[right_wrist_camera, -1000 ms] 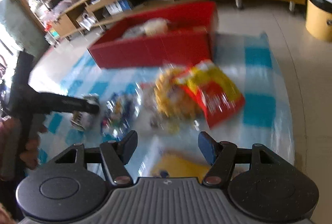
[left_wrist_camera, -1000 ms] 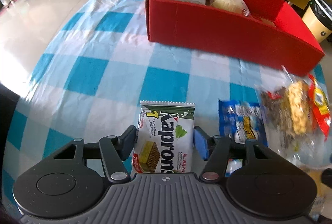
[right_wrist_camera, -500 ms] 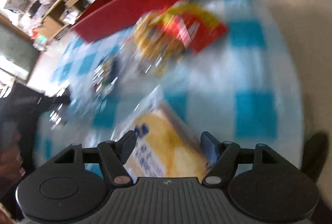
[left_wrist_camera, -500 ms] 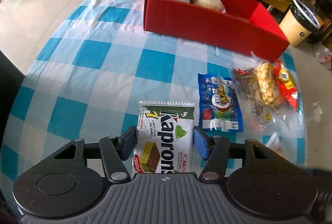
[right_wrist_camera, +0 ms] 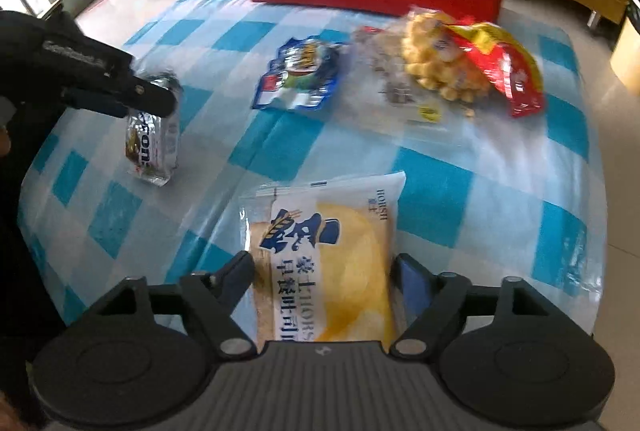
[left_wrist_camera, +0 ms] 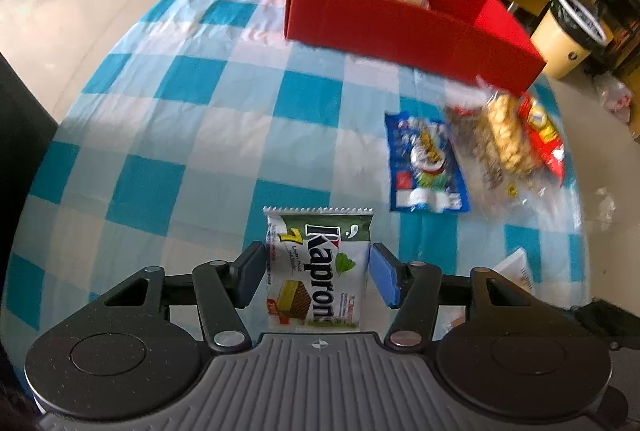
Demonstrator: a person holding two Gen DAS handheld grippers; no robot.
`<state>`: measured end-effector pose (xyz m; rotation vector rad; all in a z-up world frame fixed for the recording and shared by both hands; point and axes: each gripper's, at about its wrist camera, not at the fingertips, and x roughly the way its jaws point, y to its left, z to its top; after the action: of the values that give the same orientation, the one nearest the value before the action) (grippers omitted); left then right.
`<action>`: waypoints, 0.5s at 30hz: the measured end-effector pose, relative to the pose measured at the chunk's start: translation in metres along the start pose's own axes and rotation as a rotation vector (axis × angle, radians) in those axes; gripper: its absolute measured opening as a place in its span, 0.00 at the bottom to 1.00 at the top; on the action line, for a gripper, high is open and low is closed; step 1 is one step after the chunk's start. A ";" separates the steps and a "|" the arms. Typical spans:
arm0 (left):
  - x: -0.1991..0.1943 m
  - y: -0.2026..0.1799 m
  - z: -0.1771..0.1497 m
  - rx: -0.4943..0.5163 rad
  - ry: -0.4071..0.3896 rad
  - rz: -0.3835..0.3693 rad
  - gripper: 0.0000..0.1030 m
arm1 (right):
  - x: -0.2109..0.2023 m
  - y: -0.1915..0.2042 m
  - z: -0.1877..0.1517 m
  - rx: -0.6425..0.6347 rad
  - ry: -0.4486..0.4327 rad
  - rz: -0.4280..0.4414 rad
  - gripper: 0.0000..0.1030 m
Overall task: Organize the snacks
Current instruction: 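Grasp the Kaprons wafer with the left tool while the right tool grasps the yellow HORSH bread bag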
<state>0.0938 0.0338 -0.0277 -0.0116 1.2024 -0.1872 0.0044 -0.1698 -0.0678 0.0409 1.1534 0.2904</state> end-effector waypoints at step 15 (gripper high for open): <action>0.035 -0.008 -0.014 0.040 0.041 0.154 0.88 | 0.022 0.033 -0.014 -0.151 -0.011 -0.079 1.00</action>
<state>0.0920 0.0221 -0.0646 0.1200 1.2343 -0.0770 -0.0064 -0.1340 -0.0872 -0.1354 1.1164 0.3058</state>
